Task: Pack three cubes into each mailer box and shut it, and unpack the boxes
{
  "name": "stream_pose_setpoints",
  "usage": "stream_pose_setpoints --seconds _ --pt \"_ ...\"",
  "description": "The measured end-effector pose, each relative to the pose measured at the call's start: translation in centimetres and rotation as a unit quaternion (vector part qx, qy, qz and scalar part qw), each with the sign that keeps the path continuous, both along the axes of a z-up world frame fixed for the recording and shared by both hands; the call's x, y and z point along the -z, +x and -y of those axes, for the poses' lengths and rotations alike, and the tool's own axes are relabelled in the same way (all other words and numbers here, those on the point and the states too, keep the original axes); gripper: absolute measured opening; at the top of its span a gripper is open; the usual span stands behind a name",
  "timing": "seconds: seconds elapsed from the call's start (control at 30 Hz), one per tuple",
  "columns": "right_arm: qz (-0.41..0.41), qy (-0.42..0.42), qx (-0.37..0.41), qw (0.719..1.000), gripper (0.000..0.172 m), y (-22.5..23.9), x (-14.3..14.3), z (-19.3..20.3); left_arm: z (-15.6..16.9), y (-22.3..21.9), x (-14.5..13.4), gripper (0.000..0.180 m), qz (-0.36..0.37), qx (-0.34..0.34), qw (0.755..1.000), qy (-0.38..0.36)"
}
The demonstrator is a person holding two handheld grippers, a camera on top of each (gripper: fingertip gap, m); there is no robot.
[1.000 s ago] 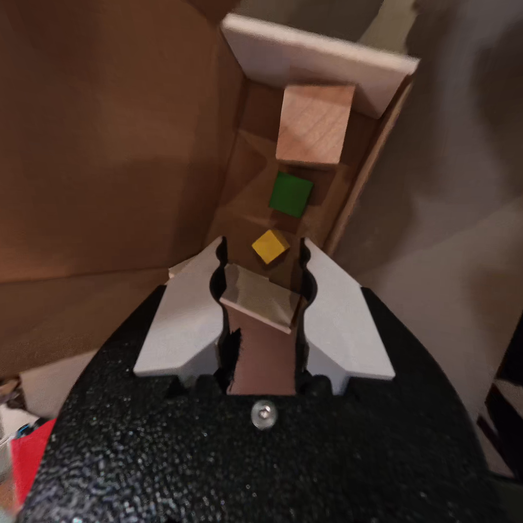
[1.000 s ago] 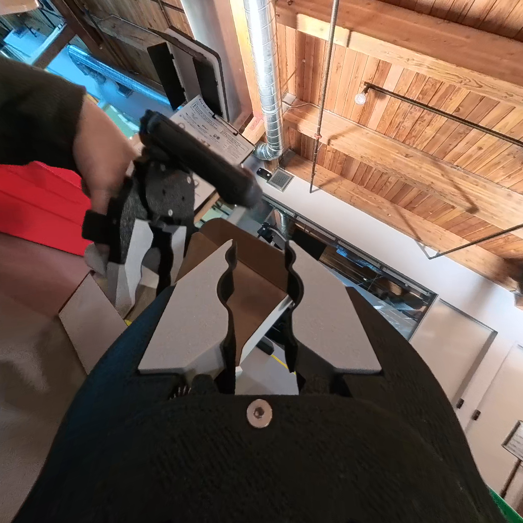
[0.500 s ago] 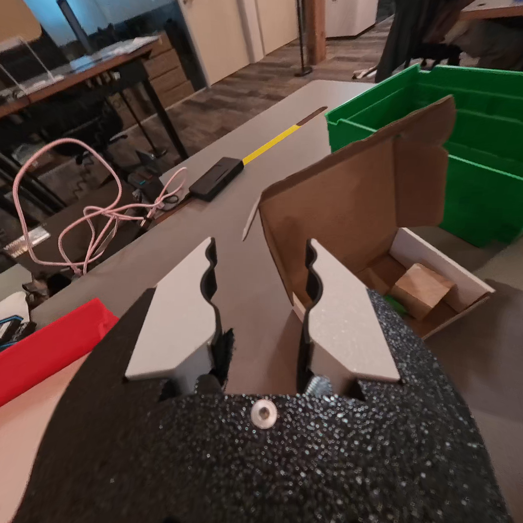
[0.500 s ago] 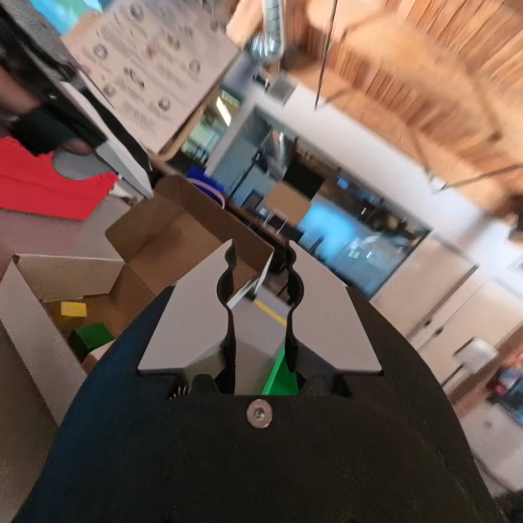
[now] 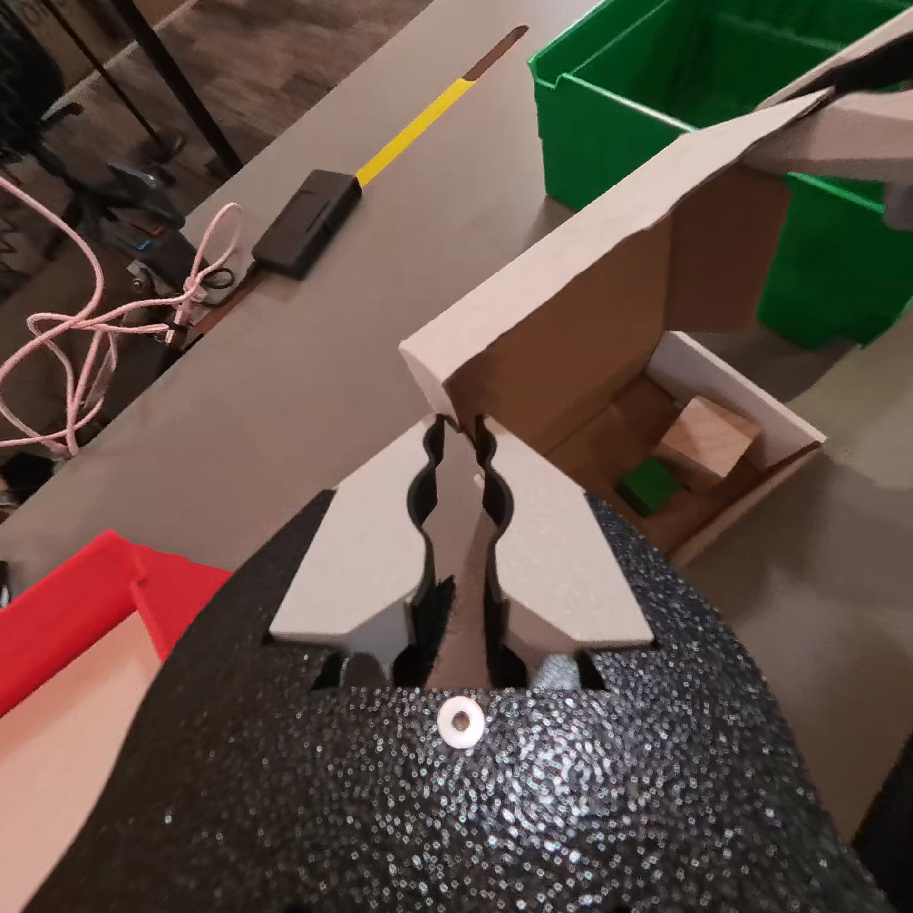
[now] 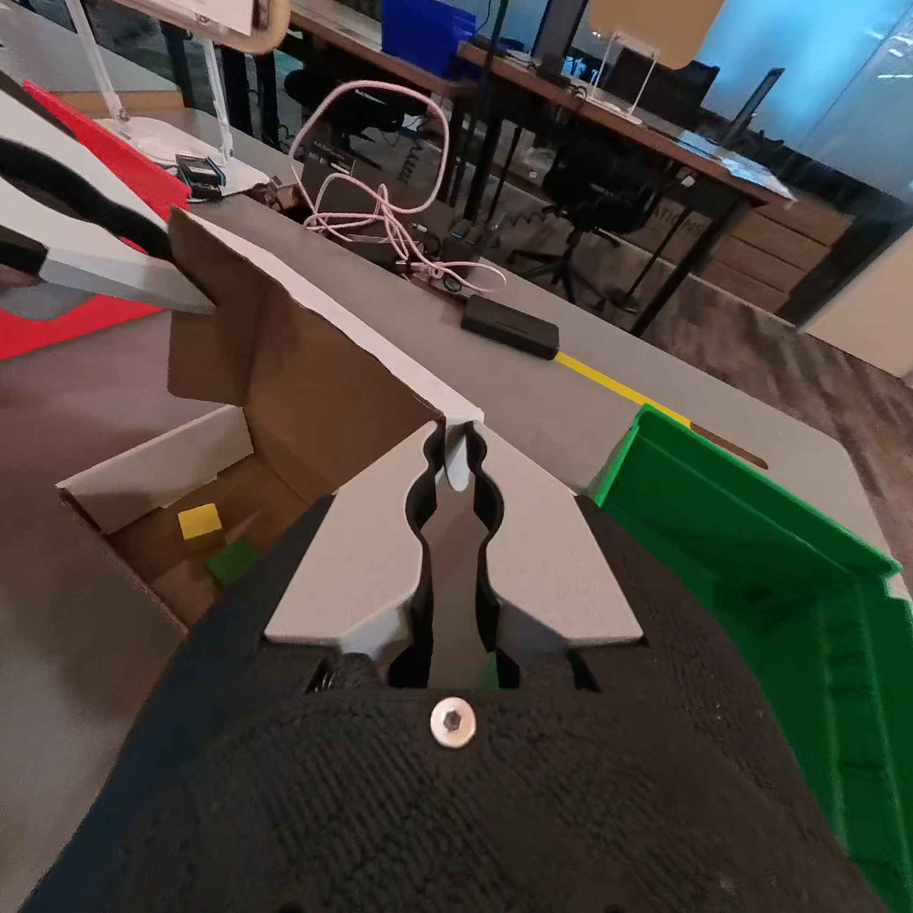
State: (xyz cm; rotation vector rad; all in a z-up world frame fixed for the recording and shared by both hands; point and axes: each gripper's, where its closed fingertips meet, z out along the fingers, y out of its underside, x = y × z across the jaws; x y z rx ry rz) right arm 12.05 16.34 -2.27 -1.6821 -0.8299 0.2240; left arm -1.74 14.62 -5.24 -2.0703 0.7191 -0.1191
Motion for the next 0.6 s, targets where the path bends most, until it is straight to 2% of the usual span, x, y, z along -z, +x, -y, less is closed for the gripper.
stream_pose_setpoints --seconds 0.17,0.37,0.47,0.6 --pt "-0.021 -0.006 0.004 1.0 0.007 -0.1 -0.1 1.5 1.1 0.0 0.2 0.01 -0.001 -0.028 1.0 0.005" --pt "-0.067 -0.04 -0.027 0.997 0.01 -0.1 0.4 4.0 3.6 0.2 0.7 0.01 -0.012 -0.028 1.0 0.004" --pt "-0.083 -0.064 -0.048 0.993 0.011 -0.1 1.1 5.2 4.8 0.3 1.0 0.01 0.014 -0.031 0.999 -0.001" --pt "-0.116 -0.095 -0.077 0.986 0.011 -0.3 1.9 6.4 5.9 0.4 1.2 0.011 0.09 -0.029 0.995 -0.016"
